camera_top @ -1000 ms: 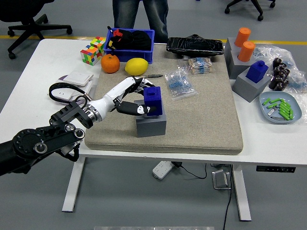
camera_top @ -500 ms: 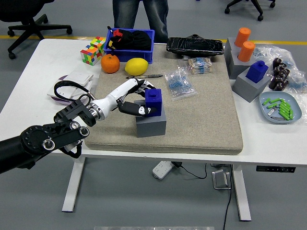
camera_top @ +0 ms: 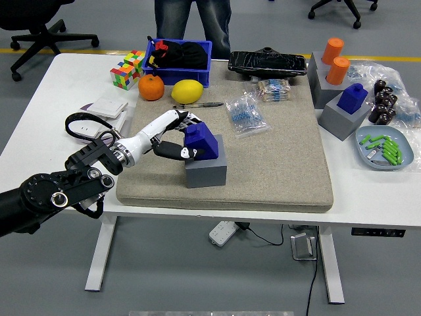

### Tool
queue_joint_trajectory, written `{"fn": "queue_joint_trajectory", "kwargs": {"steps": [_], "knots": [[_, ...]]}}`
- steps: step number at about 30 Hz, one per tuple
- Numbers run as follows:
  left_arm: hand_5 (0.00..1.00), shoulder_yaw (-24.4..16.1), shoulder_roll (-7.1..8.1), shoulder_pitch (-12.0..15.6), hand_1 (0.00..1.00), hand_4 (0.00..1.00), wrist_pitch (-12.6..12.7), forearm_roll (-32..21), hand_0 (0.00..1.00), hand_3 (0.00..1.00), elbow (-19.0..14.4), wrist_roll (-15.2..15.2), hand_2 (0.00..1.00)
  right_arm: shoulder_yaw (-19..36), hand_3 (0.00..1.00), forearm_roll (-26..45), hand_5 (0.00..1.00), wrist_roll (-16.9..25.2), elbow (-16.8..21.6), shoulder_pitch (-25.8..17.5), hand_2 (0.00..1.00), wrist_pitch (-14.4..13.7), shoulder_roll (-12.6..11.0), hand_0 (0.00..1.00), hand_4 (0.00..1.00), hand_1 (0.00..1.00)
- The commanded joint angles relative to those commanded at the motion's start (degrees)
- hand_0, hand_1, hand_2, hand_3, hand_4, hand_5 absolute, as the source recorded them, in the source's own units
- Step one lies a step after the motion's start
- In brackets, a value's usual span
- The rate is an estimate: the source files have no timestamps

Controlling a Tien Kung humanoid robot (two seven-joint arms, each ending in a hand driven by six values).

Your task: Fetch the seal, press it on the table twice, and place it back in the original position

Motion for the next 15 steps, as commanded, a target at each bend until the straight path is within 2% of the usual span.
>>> {"fn": "queue_joint_trajectory", "kwargs": {"steps": [8, 15], "knots": [[0.002, 0.0, 1.06, -0.8, 0.467, 0.693, -0.6, 0.9, 0.626, 0.579, -1.8, 1.3, 0.468, 0.0, 0.597, 0.0, 0.487, 0.0, 0.0, 0.0, 0.62, 0.0, -0.1, 0.707, 0.697, 0.623], [0.002, 0.7, 0.72, -1.6, 0.467, 0.698, -0.9, 2.3, 0.624, 0.578, -2.1, 2.5, 0.467, -0.4, 0.597, 0.2, 0.486, 0.0, 0.0, 0.2, 0.62, 0.0, -0.3, 0.707, 0.697, 0.622]]}}
